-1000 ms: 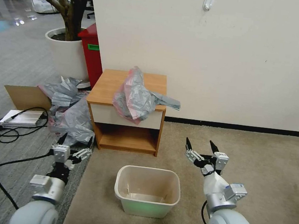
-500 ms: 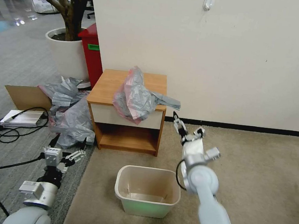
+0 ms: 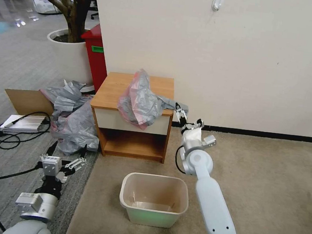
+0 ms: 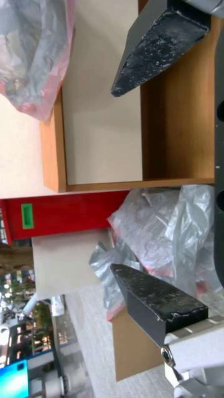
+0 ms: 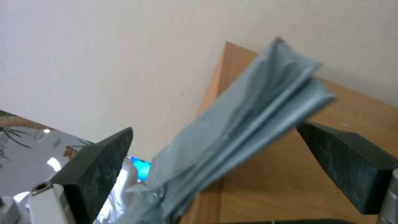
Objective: Pick up the garbage bag from the table and place it over the trash can.
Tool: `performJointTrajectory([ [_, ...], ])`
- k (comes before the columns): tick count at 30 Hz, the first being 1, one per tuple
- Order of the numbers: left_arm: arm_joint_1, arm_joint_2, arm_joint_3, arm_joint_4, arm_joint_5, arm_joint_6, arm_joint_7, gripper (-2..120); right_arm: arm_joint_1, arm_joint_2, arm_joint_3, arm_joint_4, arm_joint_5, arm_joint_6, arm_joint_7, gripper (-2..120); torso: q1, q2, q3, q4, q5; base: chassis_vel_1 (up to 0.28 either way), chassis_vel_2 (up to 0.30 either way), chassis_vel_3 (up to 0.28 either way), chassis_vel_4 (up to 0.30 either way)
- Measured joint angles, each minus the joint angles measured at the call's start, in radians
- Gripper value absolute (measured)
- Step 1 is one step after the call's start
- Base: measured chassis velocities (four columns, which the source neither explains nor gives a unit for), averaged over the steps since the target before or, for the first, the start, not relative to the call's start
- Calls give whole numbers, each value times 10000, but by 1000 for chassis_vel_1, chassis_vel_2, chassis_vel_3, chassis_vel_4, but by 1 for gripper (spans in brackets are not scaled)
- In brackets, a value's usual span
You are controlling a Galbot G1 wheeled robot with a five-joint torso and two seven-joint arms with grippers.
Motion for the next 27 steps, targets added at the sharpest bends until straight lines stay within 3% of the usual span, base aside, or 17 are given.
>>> performJointTrajectory([
  [3,18,-46,0,14,12,-1,-11,100,175,91,-52,-227,-48,105,-117,98,0,0,0,1,0,0,0,0,0],
  [8,23,-90,5,58,44,-16,-15,100,271,69,-119,-450,-241,301,-374,82,0,0,0,0,1,0,0,0,0],
  [10,25,-113,37,99,67,-27,-15,100,270,56,-111,-504,-287,378,-504,69,0,0,0,-1,1,0,0,0,0],
  [11,25,-113,37,99,67,-27,-15,100,270,56,-111,-504,-287,378,-504,69,0,0,0,-1,1,0,0,0,0],
  [15,-35,-138,101,188,175,-37,-38,100,265,90,-96,-543,-399,465,-684,51,0,0,0,0,1,0,0,0,0],
  [27,-22,-142,119,212,233,-45,-73,100,287,133,4,-604,-593,555,-912,12,0,0,-1,0,1,0,0,0,0],
])
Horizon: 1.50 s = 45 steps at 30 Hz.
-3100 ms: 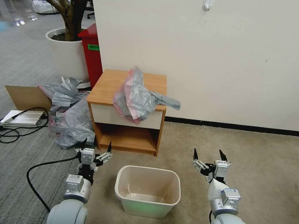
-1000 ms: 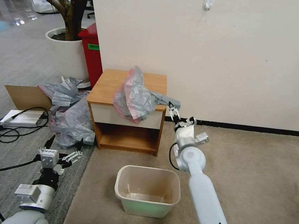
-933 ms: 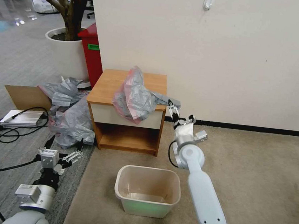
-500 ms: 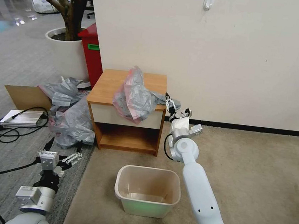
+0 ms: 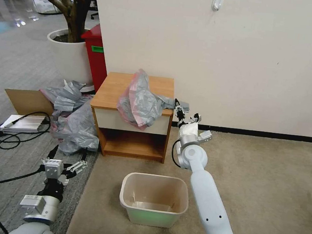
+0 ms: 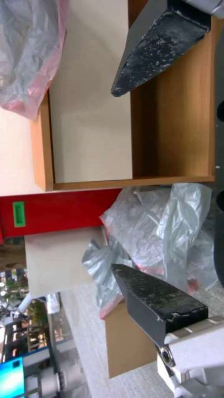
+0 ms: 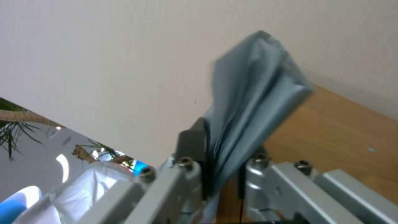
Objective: Pick up the garbage bag from the table and place it over the trash can.
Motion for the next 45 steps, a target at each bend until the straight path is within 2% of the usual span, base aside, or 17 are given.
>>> performJointTrajectory([
  [3,6,2,-10,-1,6,-2,-18,100,-2,10,33,97,-24,1,25,0,0,0,0,0,0,0,0,0,0],
  [9,14,-29,-2,-3,27,-6,-53,100,-222,-162,-179,664,-84,-52,792,0,0,0,0,0,0,0,0,0,0],
  [10,11,-36,1,-3,29,-6,-63,100,-321,-237,-302,901,-115,-95,1119,0,0,0,0,0,0,0,0,0,0],
  [13,-1,-62,6,5,34,-18,-98,100,-818,-653,-959,2242,-240,-342,3023,0,1,1,0,-2,0,0,0,0,0],
  [14,-1,-62,6,5,34,-18,-98,100,-818,-653,-959,2242,-240,-342,3023,0,1,1,0,-2,0,0,0,0,0],
  [18,-24,-118,42,58,45,-42,-133,100,-1336,-927,-1620,4029,-297,-841,5506,0,0,1,-1,0,0,0,0,0,0],
  [19,-24,-118,42,58,45,-42,-133,100,-1336,-927,-1620,4029,-297,-841,5506,0,0,1,-1,0,0,0,0,0,0],
  [22,-43,-155,49,100,45,-64,-157,100,-1629,-1194,-2066,5152,-289,-1314,7428,0,0,0,-1,0,0,0,0,0,0],
  [23,-43,-155,49,100,45,-64,-157,100,-1629,-1194,-2066,5152,-289,-1314,7428,0,0,0,-1,0,0,0,0,0,0],
  [26,-58,-180,49,177,46,-105,-177,100,-1977,-1570,-2505,5999,-216,-1652,8676,0,0,1,-1,1,0,0,0,0,0],
  [27,-58,-180,49,177,46,-105,-177,100,-1977,-1570,-2505,5999,-216,-1652,8676,0,0,1,-1,1,0,0,0,0,0],
  [30,-87,-189,59,219,55,-115,-217,100,-2597,-2231,-3121,7097,-59,-1876,9560,0,0,1,-1,0,1,0,0,0,0],
  [32,-97,-189,59,220,61,-116,-226,100,-2842,-2460,-3324,7424,-48,-1892,9757,0,0,1,-1,1,2,0,0,0,0],
  [35,-123,-219,63,247,78,-114,-240,100,-4016,-3090,-3771,8173,-485,-1872,10011,0,0,1,-2,-2,1,0,0,0,0],
  [45,-230,-358,306,327,297,-89,-244,100,-5961,-3150,-4189,8502,-1580,-1797,9816,0,0,1,-1,-1,1,0,0,0,0],
])
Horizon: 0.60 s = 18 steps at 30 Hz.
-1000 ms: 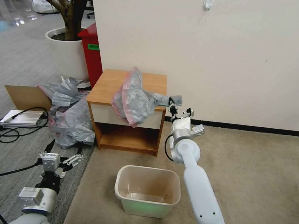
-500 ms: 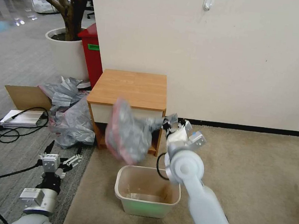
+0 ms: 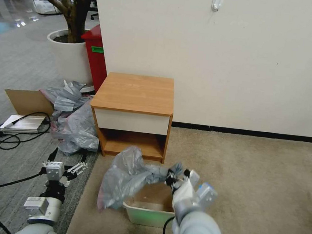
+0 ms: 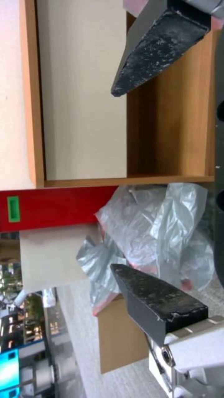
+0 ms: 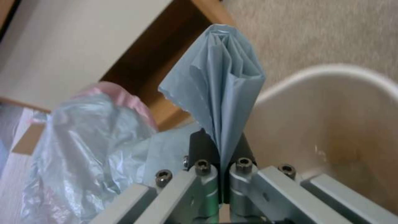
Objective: Pick up the garbage bag from the table and place it over the trash can.
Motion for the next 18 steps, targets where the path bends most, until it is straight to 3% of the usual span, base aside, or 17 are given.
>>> performJointTrajectory([
  [18,-29,-42,147,107,87,-89,0,100,-682,172,-125,-558,-955,-161,-458,0,0,0,1,0,-1,0,0,0,0],
])
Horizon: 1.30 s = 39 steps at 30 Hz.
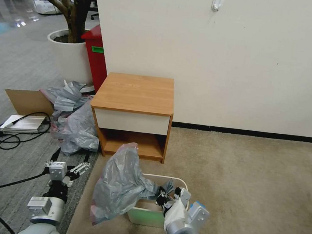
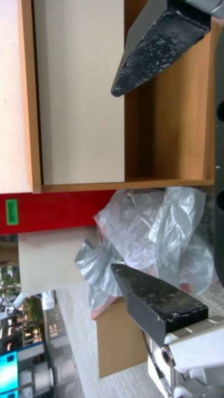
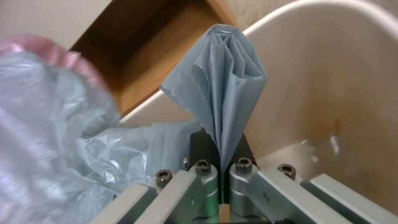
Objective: Pick up the garbage bag from the table and place it over the trash can.
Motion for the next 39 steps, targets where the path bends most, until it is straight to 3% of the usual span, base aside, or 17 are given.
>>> performJointTrajectory([
  [11,-50,15,92,148,57,-98,0,100,194,-1,-56,-473,-338,-35,-85,0,0,0,0,0,0,0,0,0,0],
  [32,-117,254,217,122,67,-22,0,100,-86,-714,10,63,-806,-546,256,77,0,0,0,0,1,0,0,0,0],
  [39,-43,507,585,-127,-145,636,47,100,-569,-1083,360,720,-981,-587,244,99,0,0,0,0,0,0,0,0,0],
])
